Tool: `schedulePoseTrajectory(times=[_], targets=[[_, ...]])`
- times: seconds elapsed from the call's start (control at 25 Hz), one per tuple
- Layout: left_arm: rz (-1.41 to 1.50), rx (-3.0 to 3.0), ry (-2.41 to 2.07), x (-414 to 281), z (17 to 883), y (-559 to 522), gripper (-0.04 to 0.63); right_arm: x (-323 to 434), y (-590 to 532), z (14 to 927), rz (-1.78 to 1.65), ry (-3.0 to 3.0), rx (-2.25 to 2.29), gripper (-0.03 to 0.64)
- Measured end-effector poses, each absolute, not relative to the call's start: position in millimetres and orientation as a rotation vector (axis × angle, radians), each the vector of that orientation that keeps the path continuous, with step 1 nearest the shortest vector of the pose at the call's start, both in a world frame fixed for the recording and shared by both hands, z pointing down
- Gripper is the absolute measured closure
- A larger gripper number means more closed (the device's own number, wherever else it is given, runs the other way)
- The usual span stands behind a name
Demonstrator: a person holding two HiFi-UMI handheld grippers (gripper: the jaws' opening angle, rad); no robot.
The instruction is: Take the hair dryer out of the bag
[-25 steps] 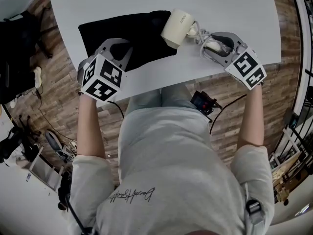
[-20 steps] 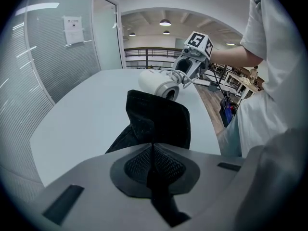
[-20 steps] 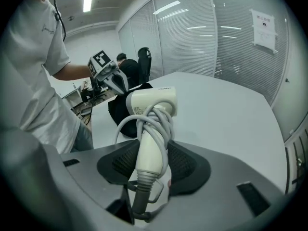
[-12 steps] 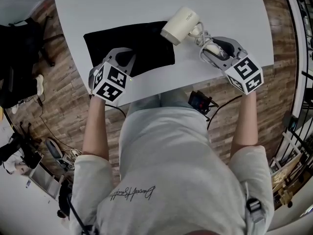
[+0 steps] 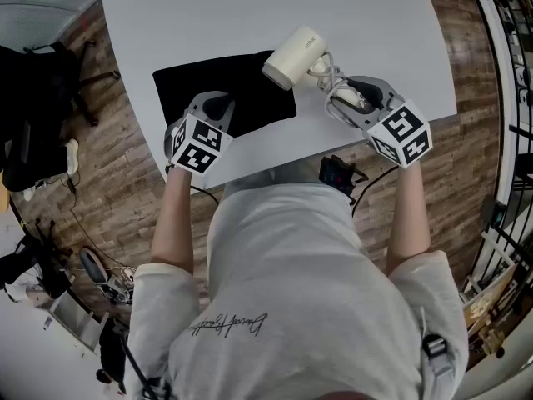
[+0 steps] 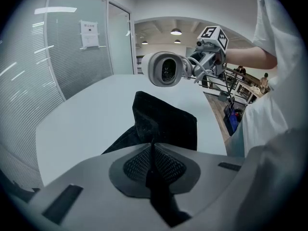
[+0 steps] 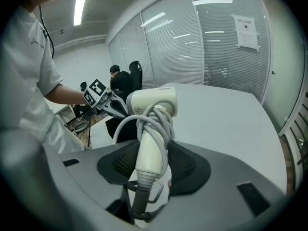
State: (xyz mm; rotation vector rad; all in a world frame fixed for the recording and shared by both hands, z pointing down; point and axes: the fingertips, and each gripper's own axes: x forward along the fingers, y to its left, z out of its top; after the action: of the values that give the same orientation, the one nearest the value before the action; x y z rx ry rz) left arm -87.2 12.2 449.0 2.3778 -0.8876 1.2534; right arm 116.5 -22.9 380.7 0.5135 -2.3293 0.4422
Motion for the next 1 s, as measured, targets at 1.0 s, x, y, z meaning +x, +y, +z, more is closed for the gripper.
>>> schedulePoseTrajectory(times=[1.0], targets=[[0.529, 2.404, -1.21, -78.1, 333.0, -0.9, 0.583, 87.3, -29.1, 349.8, 0.502, -2.393, 0.625, 0.417]])
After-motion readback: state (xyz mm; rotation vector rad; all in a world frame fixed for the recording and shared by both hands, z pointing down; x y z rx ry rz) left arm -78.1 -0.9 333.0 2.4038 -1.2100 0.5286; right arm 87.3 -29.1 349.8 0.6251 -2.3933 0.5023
